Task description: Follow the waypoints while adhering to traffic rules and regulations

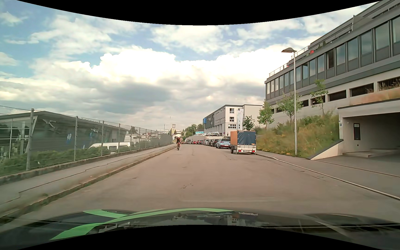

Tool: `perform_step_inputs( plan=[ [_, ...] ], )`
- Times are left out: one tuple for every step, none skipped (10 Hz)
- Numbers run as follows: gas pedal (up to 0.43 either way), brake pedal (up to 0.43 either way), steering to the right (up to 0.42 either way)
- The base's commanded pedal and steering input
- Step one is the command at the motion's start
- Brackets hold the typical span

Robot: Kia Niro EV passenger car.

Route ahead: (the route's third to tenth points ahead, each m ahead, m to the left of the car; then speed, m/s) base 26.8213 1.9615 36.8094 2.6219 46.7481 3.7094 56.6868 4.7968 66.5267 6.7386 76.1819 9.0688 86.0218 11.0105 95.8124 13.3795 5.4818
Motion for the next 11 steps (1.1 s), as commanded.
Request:
perform_step_inputs(
  plan=[
    [0.13,0.0,-0.016],
    [0.13,0.0,-0.018],
    [0.13,0.0,-0.019],
    [0.13,0.0,-0.019],
    [0.13,0.0,-0.021],
    [0.13,0.0,-0.022],
    [0.13,0.0,-0.022],
    [0.13,0.0,-0.022],
    [0.13,0.0,-0.022],
    [0.13,0.0,-0.022],
    [0.13,0.0,-0.022]
  ],
)
